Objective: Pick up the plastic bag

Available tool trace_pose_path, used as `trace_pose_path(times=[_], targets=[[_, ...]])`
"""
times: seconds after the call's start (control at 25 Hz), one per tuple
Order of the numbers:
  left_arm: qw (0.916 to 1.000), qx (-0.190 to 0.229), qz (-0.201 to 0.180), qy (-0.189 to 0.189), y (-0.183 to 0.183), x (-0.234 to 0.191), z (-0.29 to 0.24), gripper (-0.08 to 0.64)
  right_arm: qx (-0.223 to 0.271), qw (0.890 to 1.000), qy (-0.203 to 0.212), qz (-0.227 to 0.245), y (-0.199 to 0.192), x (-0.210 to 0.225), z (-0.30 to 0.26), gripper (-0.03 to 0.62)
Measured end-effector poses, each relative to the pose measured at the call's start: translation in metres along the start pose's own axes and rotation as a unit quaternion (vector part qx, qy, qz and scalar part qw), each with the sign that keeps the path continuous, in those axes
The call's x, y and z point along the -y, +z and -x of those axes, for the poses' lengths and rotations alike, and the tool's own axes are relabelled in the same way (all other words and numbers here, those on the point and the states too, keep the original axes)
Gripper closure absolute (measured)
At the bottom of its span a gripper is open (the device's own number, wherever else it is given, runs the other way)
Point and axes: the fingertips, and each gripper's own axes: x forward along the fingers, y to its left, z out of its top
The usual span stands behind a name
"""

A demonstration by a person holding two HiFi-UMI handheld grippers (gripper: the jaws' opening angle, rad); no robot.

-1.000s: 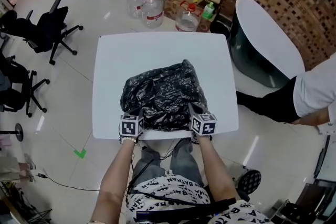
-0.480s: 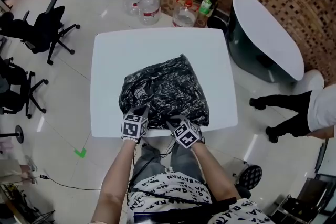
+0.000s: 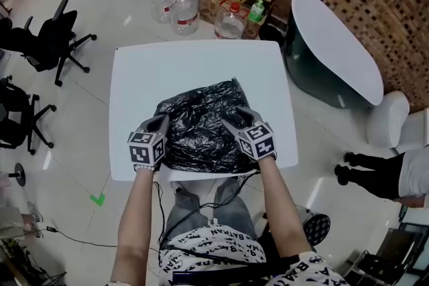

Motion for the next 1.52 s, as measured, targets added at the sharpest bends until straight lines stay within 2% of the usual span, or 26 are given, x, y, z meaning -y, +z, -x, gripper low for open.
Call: trace_pose_path(times=[0.08,0.2,0.28,0.4,0.56,0.64,0.72,0.8,0.88,0.92,1.0,1.08,1.16,1.24,1.36,1.44,1.52], targets=[[0.999,-0.039,-0.017,0.015,-0.01,-0.018,-0.023,0.56,-0.046,0.999,0.0,0.003,-0.014,0.021,-0.038,0.117],[0.9951,-0.093,-0.022,0.027,-0.038,-0.036,-0.044,0.56,-0.079,0.997,0.015,0.009,-0.035,0.03,-0.077,0.115],[0.9921,-0.114,-0.032,0.04,-0.049,-0.049,-0.052,0.56,-0.089,0.996,0.009,0.018,-0.044,0.037,-0.09,0.115],[0.9883,-0.133,-0.041,0.062,-0.054,-0.067,-0.062,0.56,-0.1,0.995,-0.008,0.012,-0.05,0.048,-0.098,0.113],[0.9852,-0.139,-0.046,0.09,-0.057,-0.081,-0.072,0.56,-0.091,0.995,-0.024,-0.013,-0.053,0.062,-0.098,0.065],[0.9848,-0.131,-0.045,0.105,-0.052,-0.09,-0.074,0.56,-0.081,0.997,-0.014,-0.017,-0.043,0.061,-0.097,0.061],[0.9904,-0.092,-0.025,0.1,-0.031,-0.093,-0.07,0.56,-0.06,0.998,-0.007,-0.009,-0.027,0.061,-0.085,0.061],[0.9964,-0.036,0.009,0.077,-0.007,-0.086,-0.052,0.559,-0.047,0.999,0.005,-0.001,-0.022,0.055,-0.059,0.061],[0.9991,-0.005,0.014,0.04,0.003,-0.066,-0.027,0.558,-0.064,0.997,0.029,0.019,-0.041,0.03,-0.025,0.061],[0.9998,-0.005,0.002,0.02,-0.003,-0.053,-0.015,0.56,-0.083,0.995,0.041,0.035,-0.059,0.011,-0.008,0.061],[0.999,-0.032,-0.029,-0.005,-0.033,-0.031,-0.001,0.56,-0.118,0.99,0.042,0.059,-0.099,-0.022,0.019,0.061],[0.9971,-0.058,-0.048,-0.012,-0.07,-0.016,0.005,0.559,-0.138,0.989,0.027,0.055,-0.137,-0.04,0.035,0.061],[0.9957,-0.073,-0.057,-0.001,-0.099,-0.012,0.004,0.558,-0.151,0.987,0.017,0.051,-0.164,-0.044,0.039,0.063],[0.9943,-0.081,-0.067,0.017,-0.117,-0.015,0.0,0.558,-0.151,0.987,0.006,0.052,-0.172,-0.042,0.039,0.063],[0.9933,-0.083,-0.076,0.028,-0.122,-0.021,-0.006,0.558,-0.145,0.988,0.005,0.052,-0.171,-0.038,0.035,0.063],[0.9957,-0.068,-0.057,0.026,-0.113,-0.022,-0.006,0.558,-0.135,0.99,0.013,0.042,-0.165,-0.037,0.037,0.063],[0.9987,-0.036,-0.028,0.023,-0.093,-0.022,0.008,0.558,-0.105,0.994,0.013,0.031,-0.142,-0.04,0.046,0.063]])
